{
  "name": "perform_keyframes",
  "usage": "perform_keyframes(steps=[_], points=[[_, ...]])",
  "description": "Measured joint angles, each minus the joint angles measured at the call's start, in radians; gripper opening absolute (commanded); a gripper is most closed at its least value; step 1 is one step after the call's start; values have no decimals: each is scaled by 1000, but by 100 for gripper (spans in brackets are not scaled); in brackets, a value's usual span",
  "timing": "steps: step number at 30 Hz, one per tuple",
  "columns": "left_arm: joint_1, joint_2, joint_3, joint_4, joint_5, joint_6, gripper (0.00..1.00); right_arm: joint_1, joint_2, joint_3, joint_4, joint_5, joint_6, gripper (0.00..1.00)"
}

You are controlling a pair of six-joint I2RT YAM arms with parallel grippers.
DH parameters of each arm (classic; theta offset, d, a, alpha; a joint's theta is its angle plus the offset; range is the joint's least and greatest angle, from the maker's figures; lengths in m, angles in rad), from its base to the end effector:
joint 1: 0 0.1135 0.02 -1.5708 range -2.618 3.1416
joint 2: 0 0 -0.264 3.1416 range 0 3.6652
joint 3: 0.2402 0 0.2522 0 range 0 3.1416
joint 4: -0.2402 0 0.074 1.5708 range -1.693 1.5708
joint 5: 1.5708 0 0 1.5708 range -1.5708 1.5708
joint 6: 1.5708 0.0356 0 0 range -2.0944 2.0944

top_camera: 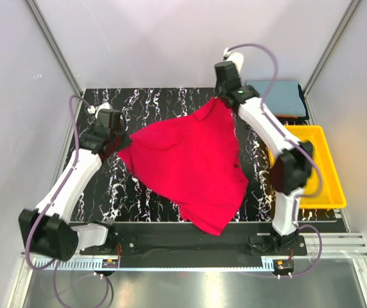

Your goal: Fold and stack the t-shirts

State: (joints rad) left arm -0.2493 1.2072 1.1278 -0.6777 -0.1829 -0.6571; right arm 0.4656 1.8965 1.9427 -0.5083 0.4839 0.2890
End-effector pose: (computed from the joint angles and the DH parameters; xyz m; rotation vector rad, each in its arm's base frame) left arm 0.2480 -0.0565 0.3258 -0.5603 2.2566 -0.2468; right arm 0.4014 0.1831 0.3878 0.1251 1.9725 -0.0026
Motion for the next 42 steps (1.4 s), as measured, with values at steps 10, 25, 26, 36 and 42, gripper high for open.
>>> perform_keyframes(steps=[10,25,26,36,42], points=[[153,298,-35,112,107,-56,0,-49,644,525,28,-258,-106,0],[187,333,-59,191,128,-85,0,-51,709,665,447,-285,-232,21],[189,340,-60,195,129,-86,0,-51,716,671,470,-283,-228,41],[194,457,-29,209,132,-84,3,-55,691,617,322,-158,-130,75],[203,455,-9,206,111,-69,51,-58,298,103,15,-126,200,68]])
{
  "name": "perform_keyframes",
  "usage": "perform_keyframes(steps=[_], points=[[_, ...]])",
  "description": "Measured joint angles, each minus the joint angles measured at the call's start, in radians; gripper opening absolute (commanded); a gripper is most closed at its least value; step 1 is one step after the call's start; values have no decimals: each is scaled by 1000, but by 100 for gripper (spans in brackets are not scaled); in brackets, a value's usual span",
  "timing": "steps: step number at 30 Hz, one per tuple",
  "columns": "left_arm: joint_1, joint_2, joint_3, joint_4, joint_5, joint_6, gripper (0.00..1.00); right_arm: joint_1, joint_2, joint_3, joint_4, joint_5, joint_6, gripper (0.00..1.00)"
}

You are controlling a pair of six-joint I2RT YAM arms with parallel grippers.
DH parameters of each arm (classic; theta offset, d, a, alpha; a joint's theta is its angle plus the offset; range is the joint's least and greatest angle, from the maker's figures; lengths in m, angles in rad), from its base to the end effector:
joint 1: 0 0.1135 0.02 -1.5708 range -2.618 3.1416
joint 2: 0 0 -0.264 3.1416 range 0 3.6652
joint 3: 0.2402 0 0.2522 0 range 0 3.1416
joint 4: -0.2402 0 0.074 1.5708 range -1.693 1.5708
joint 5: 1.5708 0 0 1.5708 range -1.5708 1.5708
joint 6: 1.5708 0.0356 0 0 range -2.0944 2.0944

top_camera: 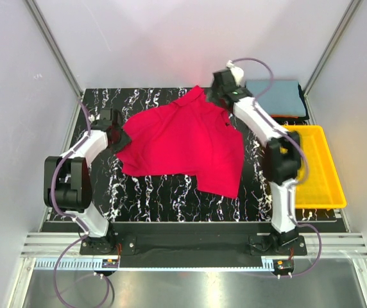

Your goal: Fold and stack the t-shirts

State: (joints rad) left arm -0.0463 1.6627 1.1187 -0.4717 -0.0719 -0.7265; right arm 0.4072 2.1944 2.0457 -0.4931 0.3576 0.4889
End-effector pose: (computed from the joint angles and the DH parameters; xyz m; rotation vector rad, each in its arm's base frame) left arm 0.3423 -0.0133 0.2079 -0.8905 2.4370 -0.1921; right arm 0.4744 0.1911 0.2866 0.2836 2.1498 0.1170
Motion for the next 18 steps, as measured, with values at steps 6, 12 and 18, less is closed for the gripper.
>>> perform_keyframes(steps=[6,12,18], points=[[-4,-111,0,-8,-22,48,75,-1,-550,-535,-151,-111,355,54],[-53,-286,-85,14,-20,61,63,11,-850,-874,-274,-238,639,48],[-117,-306,-249,43,4,32,62,58,-904,-1141,-324,-281,801,48]])
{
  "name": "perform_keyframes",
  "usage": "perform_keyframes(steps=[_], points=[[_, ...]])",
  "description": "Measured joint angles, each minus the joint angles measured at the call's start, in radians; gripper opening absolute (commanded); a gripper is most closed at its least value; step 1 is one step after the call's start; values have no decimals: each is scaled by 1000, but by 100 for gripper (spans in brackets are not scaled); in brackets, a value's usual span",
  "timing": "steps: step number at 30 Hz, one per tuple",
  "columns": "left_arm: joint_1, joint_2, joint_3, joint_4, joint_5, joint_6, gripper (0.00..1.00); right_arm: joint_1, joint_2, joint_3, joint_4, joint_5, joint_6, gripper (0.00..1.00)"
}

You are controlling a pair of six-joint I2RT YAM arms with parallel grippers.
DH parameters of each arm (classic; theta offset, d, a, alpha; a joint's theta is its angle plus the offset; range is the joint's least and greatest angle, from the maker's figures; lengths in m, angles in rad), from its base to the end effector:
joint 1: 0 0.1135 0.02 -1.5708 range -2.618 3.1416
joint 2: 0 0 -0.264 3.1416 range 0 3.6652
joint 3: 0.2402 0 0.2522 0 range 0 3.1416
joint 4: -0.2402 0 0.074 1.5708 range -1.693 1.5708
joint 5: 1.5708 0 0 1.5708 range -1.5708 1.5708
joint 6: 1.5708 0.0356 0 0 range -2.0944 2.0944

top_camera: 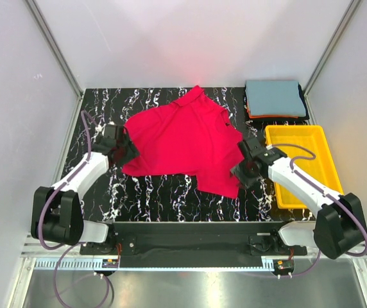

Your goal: Fold and stack the t-shirts

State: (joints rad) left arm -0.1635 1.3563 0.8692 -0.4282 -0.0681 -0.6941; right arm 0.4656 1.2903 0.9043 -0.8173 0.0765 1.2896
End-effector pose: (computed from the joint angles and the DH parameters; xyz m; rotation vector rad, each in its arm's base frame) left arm 0.2718 -0.0424 0.2230 -0.6846 2.4090 -0.2765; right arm 0.2119 0.1034 0.2284 1.1515 2.5847 0.3353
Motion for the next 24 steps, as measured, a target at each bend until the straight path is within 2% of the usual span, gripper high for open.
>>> perform_keyframes(steps=[3,9,15,22,24], points=[[-29,0,-38,1,3,-6,73,19,-36,-68,-11,0,50,48],[-36,2,-85,45,4,-17,72,27,-109,-158,-4,0,113,47],[-37,43,-93,74,1,-20,64,53,-113,-198,7,0,141,48],[-39,72,-93,84,-43,-42,47,80,-95,-237,48,0,153,47],[-39,73,-92,87,-56,-51,46,82,-84,-249,62,-1,154,47]])
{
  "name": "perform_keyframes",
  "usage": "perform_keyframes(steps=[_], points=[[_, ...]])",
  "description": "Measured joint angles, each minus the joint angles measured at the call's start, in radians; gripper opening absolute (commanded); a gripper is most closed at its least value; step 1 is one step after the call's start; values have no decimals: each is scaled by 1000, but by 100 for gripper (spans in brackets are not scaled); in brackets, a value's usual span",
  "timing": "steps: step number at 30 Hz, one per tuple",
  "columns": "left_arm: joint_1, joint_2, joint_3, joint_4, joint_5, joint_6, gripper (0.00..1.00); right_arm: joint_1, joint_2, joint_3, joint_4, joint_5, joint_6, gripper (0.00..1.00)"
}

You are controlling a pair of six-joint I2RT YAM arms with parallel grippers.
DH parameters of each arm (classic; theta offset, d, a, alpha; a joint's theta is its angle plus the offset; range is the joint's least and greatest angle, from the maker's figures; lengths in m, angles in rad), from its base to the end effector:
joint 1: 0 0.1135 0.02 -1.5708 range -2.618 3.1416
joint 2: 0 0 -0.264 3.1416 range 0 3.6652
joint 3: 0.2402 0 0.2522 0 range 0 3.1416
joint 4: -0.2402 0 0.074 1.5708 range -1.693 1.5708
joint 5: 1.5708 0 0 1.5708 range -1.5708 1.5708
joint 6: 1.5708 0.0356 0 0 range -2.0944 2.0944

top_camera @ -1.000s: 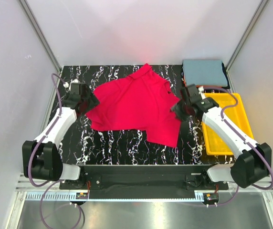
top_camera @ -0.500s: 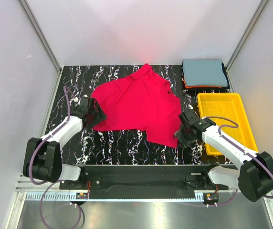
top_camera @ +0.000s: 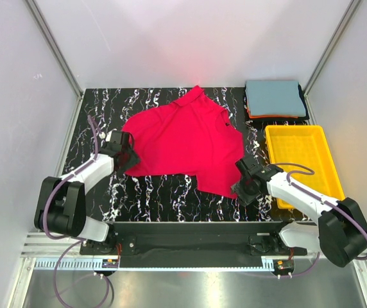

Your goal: Fold and stack the t-shirts

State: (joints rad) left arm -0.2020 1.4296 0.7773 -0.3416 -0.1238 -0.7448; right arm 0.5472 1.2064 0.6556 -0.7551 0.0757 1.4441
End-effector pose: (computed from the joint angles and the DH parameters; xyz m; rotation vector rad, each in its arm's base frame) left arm 0.2689 -0.0506 0.1822 -0.7333 2.4593 -0.2056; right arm 0.1677 0.0990 0.1774 1.2804 2.6272 0.2665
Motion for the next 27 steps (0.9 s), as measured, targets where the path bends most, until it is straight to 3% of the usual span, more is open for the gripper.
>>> perform_keyframes(steps=[8,15,18,19,23,27], points=[[0,54,23,6,-19,-31,43,3,8,-11,10,-5,21,50],[0,67,34,6,-37,-31,31,6,8,-15,8,8,50,51],[0,67,43,8,-43,-27,19,7,8,-37,40,13,59,51],[0,67,46,7,-43,-24,12,7,8,-44,46,16,62,51],[0,68,48,8,-45,-14,0,7,23,-53,66,33,69,48],[0,73,49,8,-45,-11,0,8,36,-63,90,63,72,45]])
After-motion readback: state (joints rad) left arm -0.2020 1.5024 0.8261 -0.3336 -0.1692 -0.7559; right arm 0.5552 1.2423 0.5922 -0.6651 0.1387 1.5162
